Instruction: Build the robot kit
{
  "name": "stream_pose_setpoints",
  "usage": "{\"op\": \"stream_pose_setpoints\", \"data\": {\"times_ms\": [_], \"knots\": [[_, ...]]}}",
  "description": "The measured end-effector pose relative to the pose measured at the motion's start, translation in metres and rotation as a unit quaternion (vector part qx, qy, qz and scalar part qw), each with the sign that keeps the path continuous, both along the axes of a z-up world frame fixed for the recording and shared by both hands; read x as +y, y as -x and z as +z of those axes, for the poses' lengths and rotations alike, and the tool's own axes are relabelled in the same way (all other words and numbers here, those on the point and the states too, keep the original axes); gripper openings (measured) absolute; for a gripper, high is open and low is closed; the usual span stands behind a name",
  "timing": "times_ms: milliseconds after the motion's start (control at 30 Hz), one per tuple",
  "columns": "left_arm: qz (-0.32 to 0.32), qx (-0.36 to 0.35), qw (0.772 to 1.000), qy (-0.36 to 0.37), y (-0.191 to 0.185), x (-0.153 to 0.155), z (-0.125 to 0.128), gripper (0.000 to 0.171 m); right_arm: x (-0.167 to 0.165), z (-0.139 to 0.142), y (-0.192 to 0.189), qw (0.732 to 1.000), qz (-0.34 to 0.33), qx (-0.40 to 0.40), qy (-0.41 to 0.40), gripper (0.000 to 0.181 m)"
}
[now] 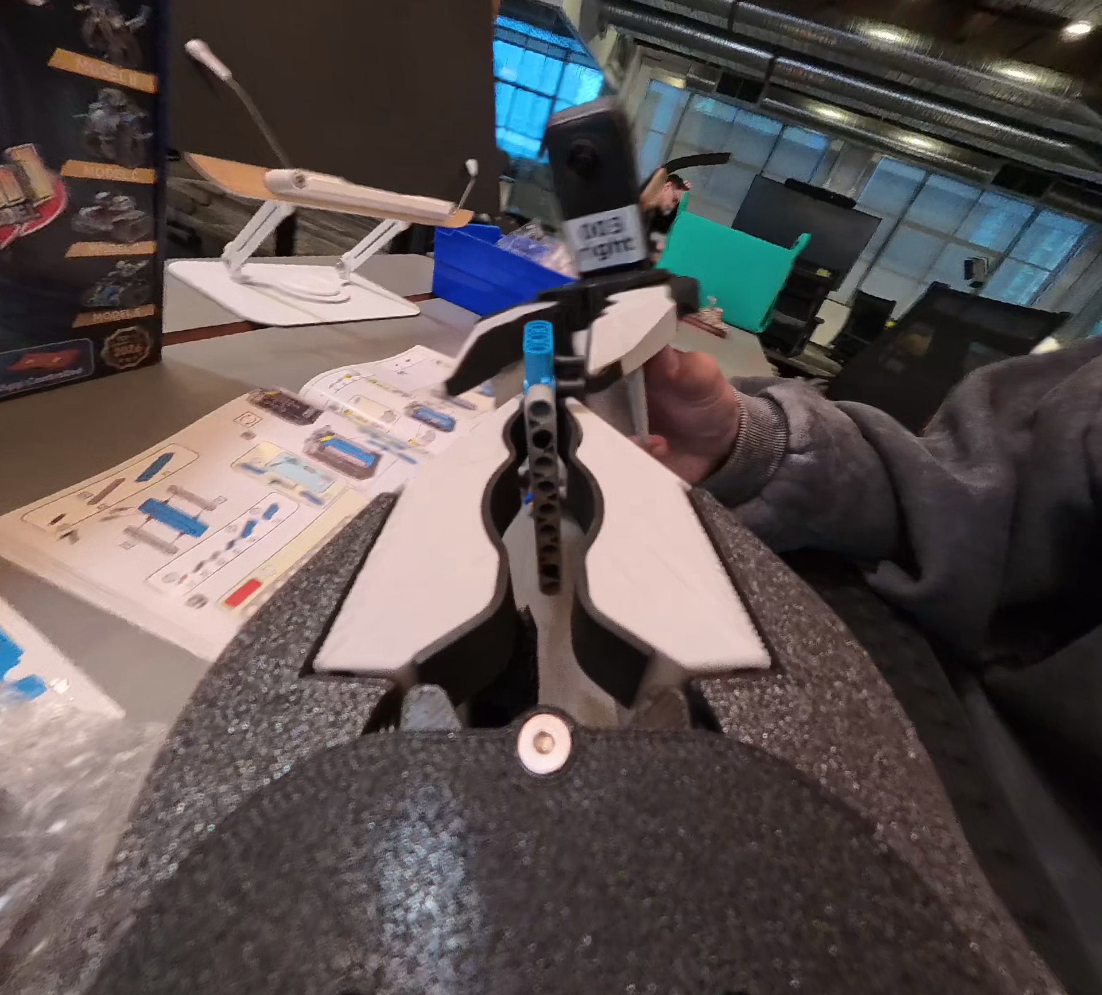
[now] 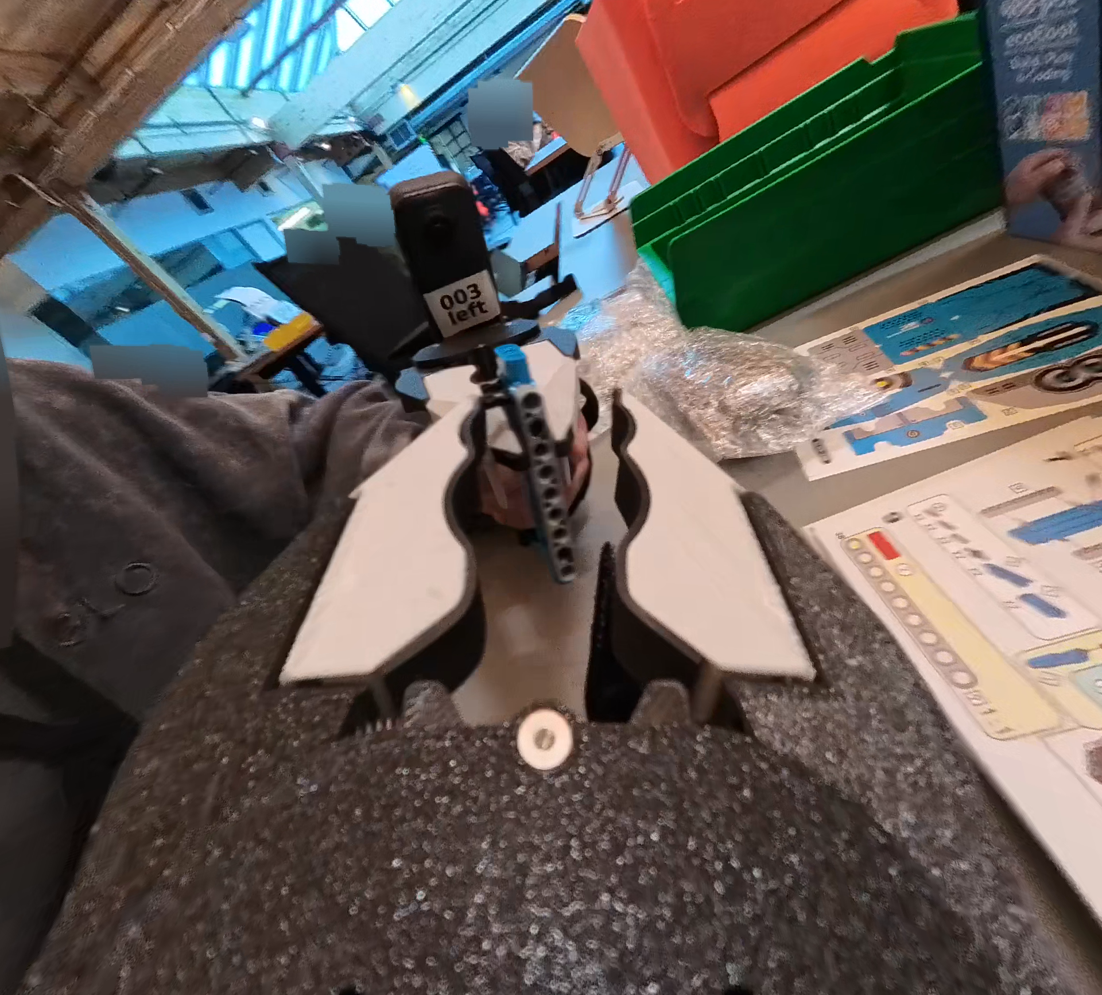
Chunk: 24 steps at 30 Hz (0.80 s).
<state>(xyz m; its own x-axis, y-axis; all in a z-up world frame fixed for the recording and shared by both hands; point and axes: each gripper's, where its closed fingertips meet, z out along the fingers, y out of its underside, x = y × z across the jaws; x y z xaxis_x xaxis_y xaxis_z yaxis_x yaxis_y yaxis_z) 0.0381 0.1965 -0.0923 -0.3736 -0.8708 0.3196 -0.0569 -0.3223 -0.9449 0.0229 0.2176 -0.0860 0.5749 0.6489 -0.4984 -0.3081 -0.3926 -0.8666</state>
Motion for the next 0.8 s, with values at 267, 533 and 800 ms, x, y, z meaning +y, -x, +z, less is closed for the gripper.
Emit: {"op": "stream_pose_setpoints", "data": {"times_ms": [267, 533, 800], "knots": [[0.068, -0.001, 0.997, 0.027, -0.003, 0.03, -0.001, 0.006, 0.02, -0.054, 0.001, 0.94, -0.117, -0.32, -0.011, 0.073], [-0.086, -0.089, 0.991, -0.043, 0.027, -0.017, 0.033, 0.008, -0.018, -0.04, 0.052, 0.974, 0.069, -0.212, -0.05, 0.005], [-0.089, -0.121, 0.987, 0.05, 0.031, -0.014, 0.051, 0.037, -0.018, -0.031, 0.052, 0.988, 0.089, -0.118, -0.035, 0.006]]}}
